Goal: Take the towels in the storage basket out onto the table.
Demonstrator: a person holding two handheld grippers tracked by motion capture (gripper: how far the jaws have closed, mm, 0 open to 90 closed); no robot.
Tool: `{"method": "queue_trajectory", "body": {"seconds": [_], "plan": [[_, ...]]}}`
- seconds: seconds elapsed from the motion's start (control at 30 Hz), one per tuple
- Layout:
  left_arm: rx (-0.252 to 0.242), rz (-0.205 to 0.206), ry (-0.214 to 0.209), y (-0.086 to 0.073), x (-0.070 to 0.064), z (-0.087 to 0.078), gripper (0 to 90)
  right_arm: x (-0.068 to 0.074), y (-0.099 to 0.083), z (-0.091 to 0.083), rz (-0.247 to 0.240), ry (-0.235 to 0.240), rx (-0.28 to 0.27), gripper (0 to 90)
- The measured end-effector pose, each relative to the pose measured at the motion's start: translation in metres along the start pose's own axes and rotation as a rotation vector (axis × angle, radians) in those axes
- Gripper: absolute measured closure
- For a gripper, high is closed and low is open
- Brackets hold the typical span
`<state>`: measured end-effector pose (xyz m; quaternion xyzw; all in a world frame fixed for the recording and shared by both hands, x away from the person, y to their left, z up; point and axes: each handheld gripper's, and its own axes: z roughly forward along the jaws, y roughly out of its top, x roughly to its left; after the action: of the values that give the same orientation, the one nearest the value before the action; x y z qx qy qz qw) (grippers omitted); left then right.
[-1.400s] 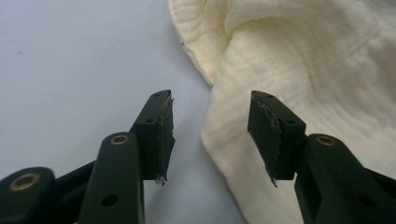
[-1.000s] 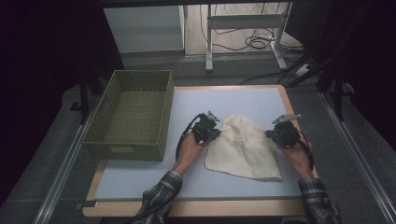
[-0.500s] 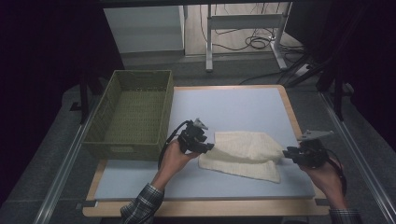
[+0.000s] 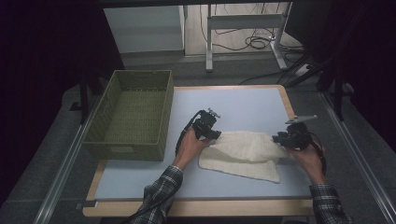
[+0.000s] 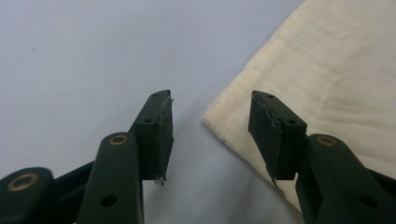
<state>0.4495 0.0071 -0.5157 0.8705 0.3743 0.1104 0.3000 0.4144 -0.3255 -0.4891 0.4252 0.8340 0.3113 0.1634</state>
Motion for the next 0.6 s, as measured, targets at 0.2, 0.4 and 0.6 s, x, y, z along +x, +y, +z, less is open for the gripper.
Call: {"method": "queue_trajectory", "body": {"seconds": [0.2,0.4,0.6], "plan": [[-0.003,0.009,-0.052,0.0,-0.006,0.004,69.2,0.016,-0.008,0.019,-0.042,0.036,0.033,85.5],[-0.072,0.056,0.039,0.016,-0.001,-0.02,86.1,0.02,0.011,0.007,-0.085,-0.027,0.019,88.7],[-0.153,0.017,0.204,0.046,0.034,-0.056,71.5,0.011,0.058,-0.007,-0.096,-0.092,-0.13,71.5]]}}
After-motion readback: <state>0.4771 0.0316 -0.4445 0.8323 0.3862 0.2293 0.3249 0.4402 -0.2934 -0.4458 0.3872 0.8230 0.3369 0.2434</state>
